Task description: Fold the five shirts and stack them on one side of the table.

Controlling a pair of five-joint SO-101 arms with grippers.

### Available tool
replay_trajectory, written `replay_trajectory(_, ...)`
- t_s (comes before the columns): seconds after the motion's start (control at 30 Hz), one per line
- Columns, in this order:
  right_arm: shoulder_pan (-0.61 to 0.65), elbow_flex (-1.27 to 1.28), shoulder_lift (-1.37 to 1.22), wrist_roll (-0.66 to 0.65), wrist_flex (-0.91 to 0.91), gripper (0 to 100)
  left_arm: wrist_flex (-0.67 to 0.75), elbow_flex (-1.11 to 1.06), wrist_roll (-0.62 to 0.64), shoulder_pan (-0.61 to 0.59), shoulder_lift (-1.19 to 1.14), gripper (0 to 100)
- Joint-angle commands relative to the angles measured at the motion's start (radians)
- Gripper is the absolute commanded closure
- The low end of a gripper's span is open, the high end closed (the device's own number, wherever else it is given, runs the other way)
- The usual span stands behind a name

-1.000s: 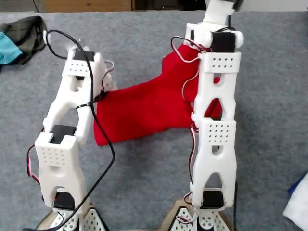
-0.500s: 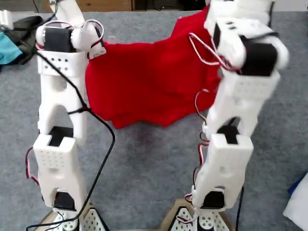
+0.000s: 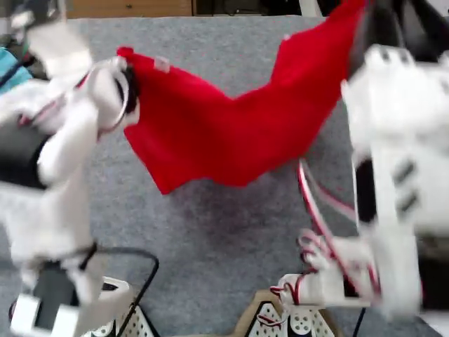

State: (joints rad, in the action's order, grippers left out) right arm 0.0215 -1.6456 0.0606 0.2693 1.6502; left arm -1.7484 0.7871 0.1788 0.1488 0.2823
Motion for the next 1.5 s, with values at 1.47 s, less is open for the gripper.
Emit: replay_trajectory(1.47,-0.114,-0.016,-0.679,-0.011,-0.155,99.2,0.371,-0.448,-0.13,-0.144,-0.268,98)
